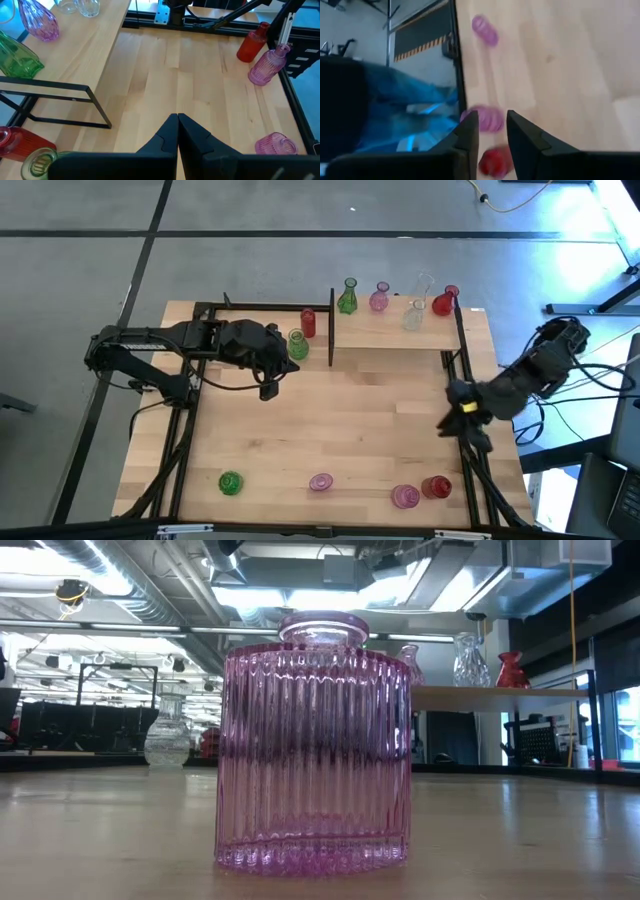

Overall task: Sort vases onto shelf
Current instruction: Put the bottom red vase on the shelf aligned with the other red vase

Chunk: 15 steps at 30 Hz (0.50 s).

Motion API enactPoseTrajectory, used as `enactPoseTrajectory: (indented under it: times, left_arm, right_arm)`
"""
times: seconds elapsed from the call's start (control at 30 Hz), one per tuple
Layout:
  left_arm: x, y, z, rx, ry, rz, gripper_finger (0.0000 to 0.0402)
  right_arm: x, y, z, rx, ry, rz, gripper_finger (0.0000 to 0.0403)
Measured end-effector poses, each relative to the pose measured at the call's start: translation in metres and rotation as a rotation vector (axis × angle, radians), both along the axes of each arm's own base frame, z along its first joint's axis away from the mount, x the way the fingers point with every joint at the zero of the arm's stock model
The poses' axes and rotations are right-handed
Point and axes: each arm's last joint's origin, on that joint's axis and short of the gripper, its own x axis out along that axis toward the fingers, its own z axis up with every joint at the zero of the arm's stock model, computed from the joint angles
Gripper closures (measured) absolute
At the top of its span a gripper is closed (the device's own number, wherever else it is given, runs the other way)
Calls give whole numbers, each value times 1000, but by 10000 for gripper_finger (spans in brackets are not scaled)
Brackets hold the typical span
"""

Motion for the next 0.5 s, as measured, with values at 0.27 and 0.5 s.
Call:
enactPoseTrajectory:
  times: [0.27, 0.5]
  left_arm:
    - [0, 0, 0, 0, 0, 0, 401]
    - [0, 0, 0, 0, 0, 0, 401]
  right_arm:
    - [-28, 29, -5, 48, 109, 54, 261]
    - [-35, 63, -28, 48, 157, 27, 217]
